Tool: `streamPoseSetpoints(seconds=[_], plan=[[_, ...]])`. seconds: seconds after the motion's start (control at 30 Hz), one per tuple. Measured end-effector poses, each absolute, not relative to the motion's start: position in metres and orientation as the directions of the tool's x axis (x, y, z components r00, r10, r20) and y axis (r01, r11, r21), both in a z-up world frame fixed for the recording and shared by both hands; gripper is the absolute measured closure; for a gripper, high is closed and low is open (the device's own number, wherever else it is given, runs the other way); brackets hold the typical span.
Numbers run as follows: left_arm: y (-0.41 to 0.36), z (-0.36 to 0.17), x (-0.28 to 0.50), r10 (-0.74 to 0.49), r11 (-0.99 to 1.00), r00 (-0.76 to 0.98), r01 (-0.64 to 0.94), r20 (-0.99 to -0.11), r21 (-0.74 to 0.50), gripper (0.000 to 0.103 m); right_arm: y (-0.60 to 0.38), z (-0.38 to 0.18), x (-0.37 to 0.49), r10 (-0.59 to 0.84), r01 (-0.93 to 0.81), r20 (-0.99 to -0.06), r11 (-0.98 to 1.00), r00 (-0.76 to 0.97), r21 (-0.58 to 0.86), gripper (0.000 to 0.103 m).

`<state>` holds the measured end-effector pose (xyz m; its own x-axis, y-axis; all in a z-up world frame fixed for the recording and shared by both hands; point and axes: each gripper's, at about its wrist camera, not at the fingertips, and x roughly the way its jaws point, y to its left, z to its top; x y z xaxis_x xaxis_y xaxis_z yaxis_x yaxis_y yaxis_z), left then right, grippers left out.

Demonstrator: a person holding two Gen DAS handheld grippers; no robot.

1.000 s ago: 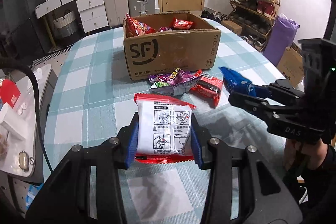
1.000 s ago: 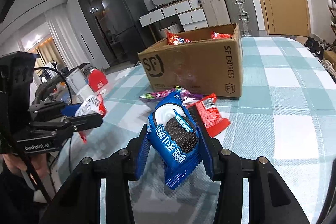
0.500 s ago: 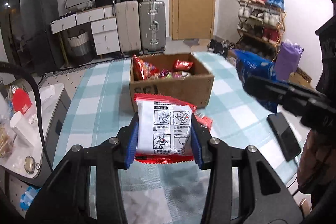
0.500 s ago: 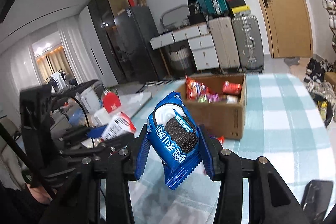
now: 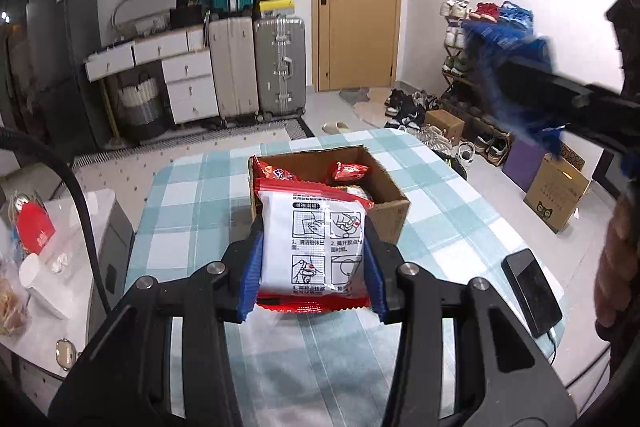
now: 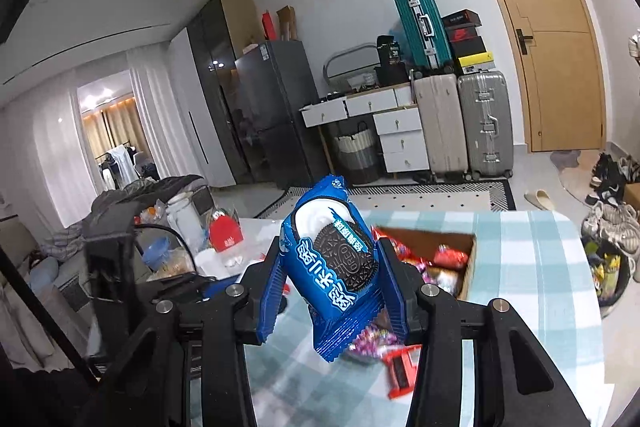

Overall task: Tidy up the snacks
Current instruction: 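Carry the white cracker pack and blue Oreo pack over the box with both grippers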

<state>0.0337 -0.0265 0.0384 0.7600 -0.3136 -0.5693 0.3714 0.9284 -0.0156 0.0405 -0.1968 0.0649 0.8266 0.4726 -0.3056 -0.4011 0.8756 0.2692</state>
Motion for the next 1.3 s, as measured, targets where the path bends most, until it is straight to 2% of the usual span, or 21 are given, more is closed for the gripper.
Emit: streamPoseSetpoints(seconds=[0.33, 0.43, 0.57, 0.77, 0.97, 1.3], plan=[[-0.03, 0.057, 0.113, -0.31, 0.932, 0.73, 0.361, -0.609, -0.041, 0.062, -0.181, 0.112, 0.083, 0.469, -0.424, -0.316, 0.883, 0.825, 0.202, 0.059], [-0.038, 0.053, 0.143, -0.306, 0.931, 0.716, 0.362, -0.628, -0.041, 0.062, -0.18, 0.118, 0.108, 0.44, -0.404, -0.338, 0.898, 0.832, 0.174, 0.059], [-0.044, 0.037, 0.189, -0.346, 0.922, 0.665, 0.372, -0.662, -0.108, 0.062, -0.182, 0.115, 0.144, 0.412, -0.374, -0.389, 0.911, 0.824, 0.173, 0.059], [-0.061, 0.015, 0.232, -0.327, 0.919, 0.65, 0.389, -0.686, -0.07, 0.062, -0.183, 0.094, 0.199, 0.394, -0.35, -0.45, 0.919, 0.801, 0.182, 0.059], [-0.078, -0.014, 0.266, -0.341, 0.906, 0.603, 0.415, -0.721, -0.081, 0.062, -0.193, 0.05, 0.256, 0.372, -0.306, -0.536, 0.928, 0.758, 0.211, 0.059], [-0.094, -0.052, 0.303, -0.331, 0.902, 0.559, 0.423, -0.76, -0.081, 0.062, -0.214, -0.012, 0.306, 0.343, -0.255, -0.628, 0.939, 0.698, 0.23, 0.058]])
